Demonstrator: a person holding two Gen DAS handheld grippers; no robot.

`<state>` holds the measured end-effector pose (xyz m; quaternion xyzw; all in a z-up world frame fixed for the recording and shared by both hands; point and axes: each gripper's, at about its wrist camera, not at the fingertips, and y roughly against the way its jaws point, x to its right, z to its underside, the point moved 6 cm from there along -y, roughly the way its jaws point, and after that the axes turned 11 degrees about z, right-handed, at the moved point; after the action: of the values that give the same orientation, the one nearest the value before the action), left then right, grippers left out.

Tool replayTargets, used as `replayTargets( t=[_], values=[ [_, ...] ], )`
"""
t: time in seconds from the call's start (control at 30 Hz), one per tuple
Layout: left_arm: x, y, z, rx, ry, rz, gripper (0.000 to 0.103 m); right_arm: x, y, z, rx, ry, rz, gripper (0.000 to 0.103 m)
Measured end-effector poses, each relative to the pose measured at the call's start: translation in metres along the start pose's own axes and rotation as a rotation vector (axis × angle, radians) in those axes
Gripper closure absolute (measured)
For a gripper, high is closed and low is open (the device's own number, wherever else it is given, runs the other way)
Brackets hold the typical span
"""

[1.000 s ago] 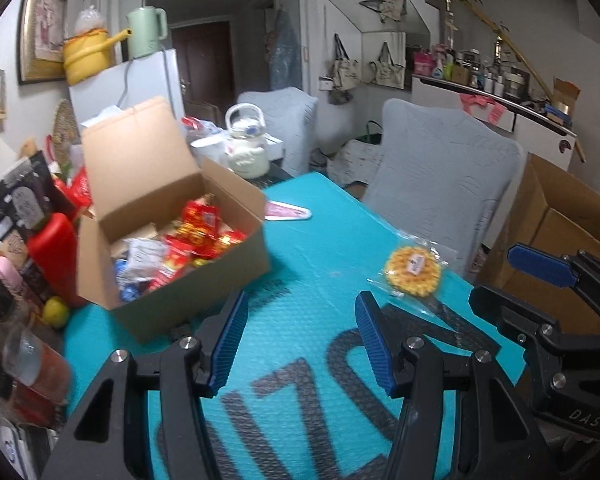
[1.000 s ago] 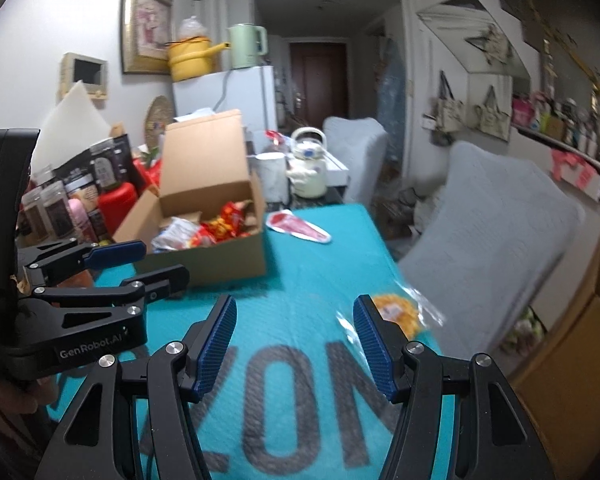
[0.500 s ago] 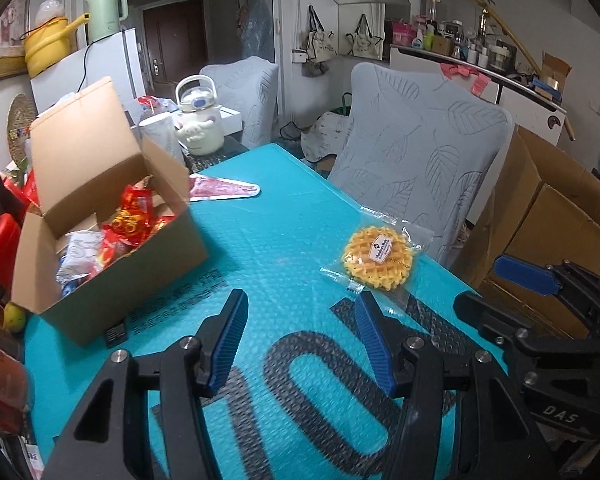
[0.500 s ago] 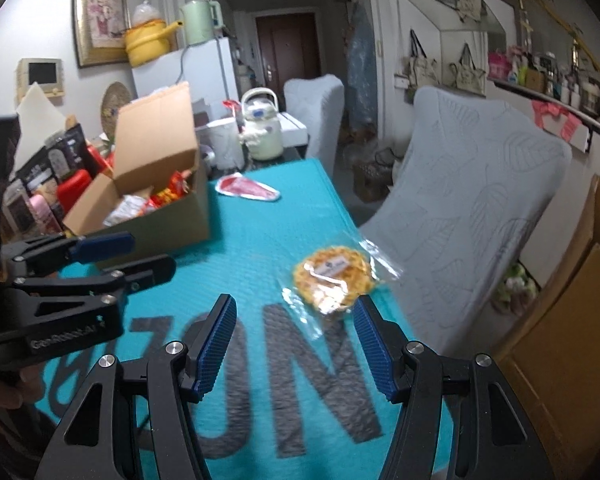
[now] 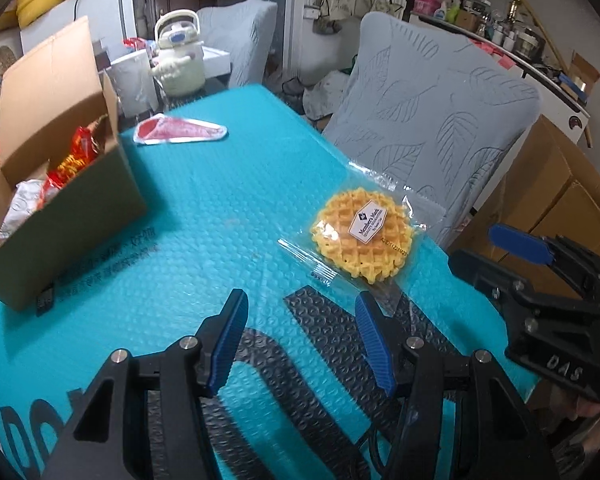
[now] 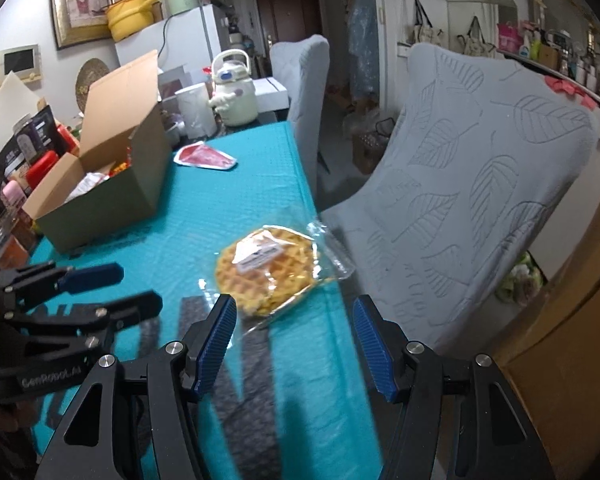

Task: Organize snacks
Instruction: 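Lower the right tool onto the wrapped waffle and close its fingers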

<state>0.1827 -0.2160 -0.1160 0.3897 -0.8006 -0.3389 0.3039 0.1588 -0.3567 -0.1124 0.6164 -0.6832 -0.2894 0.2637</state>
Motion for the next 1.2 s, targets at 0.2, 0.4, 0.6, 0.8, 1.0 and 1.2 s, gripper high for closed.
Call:
replayTargets(
  t=[0.2,0.4,0.6,0.8,1.0,1.2],
  values=[
    [-0.001,-0.014,-0.003,-0.015,0.035,-0.017,0.048,0.011,-0.025,-0.008,-0.038,0.018,-0.033,0.042],
    [-0.002,-0.022,-0.008,-0.031,0.07,0.01,0.048,0.014,-0.043,-0.019,-0.07,0.031,-0.087,0.042],
    [-0.002,-0.035,-0.002,-0.073,0.102,0.015,0.048,0.011,-0.062,-0.027,-0.09,0.052,-0.156,0.042],
    [-0.002,-0.036,0.004,-0.075,0.155,0.067,0.048,0.008,-0.078,-0.036,-0.09,0.017,-0.238,0.054],
    [-0.004,-0.05,0.008,-0.117,0.16,0.053,0.048,-0.002,-0.08,-0.032,-0.09,0.071,-0.235,0.065],
    [-0.014,-0.039,0.001,-0.077,0.169,0.044,0.048,-0.003,-0.071,-0.019,-0.119,0.047,-0.252,0.07]
  ],
)
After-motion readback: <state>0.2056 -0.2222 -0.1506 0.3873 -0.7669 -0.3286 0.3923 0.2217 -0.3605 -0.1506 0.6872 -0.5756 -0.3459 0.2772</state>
